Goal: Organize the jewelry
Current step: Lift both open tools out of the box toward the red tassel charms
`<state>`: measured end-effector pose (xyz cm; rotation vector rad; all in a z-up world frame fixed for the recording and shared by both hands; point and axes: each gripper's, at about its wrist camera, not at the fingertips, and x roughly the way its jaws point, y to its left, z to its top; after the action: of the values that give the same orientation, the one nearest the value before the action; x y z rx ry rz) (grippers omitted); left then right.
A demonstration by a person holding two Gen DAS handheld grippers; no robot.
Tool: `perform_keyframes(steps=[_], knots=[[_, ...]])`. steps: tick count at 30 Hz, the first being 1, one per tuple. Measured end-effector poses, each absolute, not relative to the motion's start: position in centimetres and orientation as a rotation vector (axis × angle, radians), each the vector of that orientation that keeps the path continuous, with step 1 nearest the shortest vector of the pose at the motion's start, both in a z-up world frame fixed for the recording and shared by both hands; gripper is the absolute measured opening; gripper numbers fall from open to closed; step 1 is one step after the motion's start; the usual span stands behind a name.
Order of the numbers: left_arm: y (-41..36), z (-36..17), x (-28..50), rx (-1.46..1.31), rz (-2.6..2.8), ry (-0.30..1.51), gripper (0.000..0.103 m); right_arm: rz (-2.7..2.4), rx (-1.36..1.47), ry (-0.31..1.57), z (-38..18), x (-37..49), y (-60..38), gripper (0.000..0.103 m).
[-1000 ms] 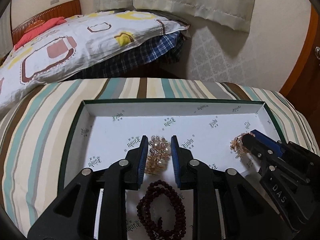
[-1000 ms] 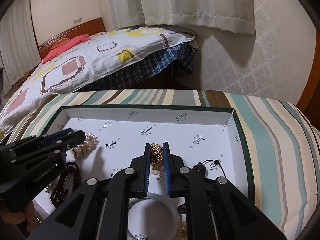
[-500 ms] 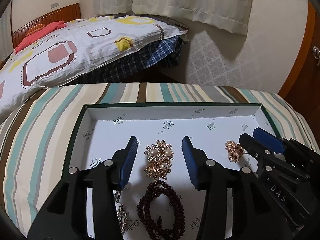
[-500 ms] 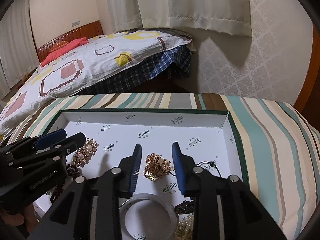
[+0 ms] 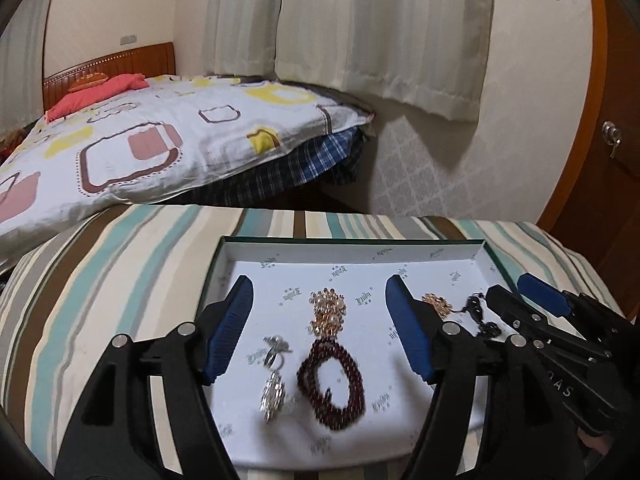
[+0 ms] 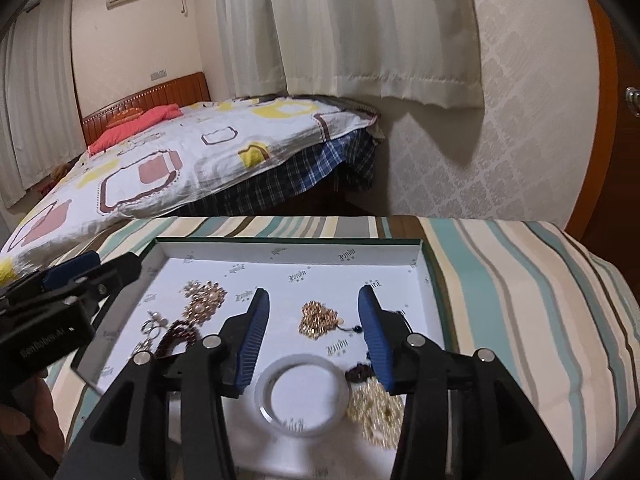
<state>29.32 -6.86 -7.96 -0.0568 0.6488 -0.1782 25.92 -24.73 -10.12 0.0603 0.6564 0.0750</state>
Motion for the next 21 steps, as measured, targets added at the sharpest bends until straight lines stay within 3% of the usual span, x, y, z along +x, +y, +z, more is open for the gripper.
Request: perform_keyframes(steps=[9, 21], knots=[[-4.5, -7.4, 23.4, -0.073, -0.152, 0.618, 0.069, 0.064, 0.055, 0.641, -9.9, 20.4, -24.0, 0.047], [-1.2, -9.9, 17.9, -0.096, -0.095, 0.668, 0.069, 0.100, 0.039, 0.744, -13.5, 15.3, -21.5, 0.047]])
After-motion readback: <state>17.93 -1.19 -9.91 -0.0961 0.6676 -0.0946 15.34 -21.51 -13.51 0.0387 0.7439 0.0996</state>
